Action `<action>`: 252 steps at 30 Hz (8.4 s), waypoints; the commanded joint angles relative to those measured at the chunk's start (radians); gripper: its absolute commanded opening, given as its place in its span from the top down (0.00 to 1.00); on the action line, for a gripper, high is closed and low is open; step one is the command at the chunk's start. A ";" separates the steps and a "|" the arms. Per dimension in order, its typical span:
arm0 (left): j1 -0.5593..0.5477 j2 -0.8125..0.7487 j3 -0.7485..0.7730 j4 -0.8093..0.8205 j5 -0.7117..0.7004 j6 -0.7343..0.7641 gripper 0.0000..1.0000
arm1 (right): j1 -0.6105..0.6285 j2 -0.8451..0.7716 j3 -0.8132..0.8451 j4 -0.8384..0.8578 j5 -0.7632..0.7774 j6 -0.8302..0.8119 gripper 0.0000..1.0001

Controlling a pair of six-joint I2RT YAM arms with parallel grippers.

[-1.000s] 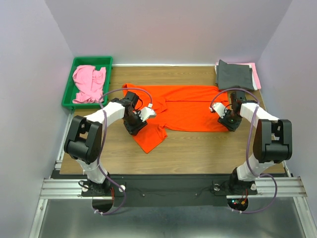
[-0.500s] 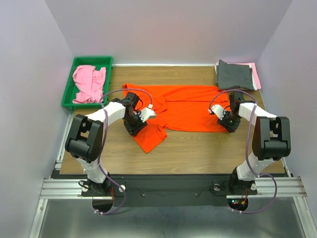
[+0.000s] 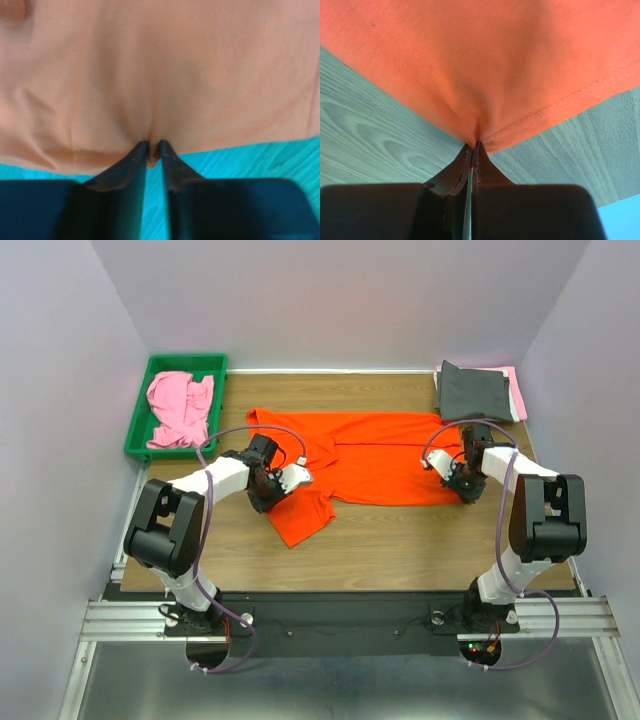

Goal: Fold and stack the t-shirts
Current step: Fold the tshirt

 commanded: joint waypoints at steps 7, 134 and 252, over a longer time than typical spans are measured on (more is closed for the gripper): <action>0.007 -0.052 -0.001 -0.165 0.021 0.021 1.00 | -0.002 -0.046 -0.001 -0.042 -0.007 0.029 1.00; 0.387 0.003 0.260 -0.391 0.332 -0.073 0.69 | -0.160 0.286 0.559 -0.445 -0.272 0.476 0.54; 0.418 0.562 0.844 -0.205 0.609 -0.546 1.00 | 0.072 0.364 0.624 -0.300 -0.188 0.428 0.82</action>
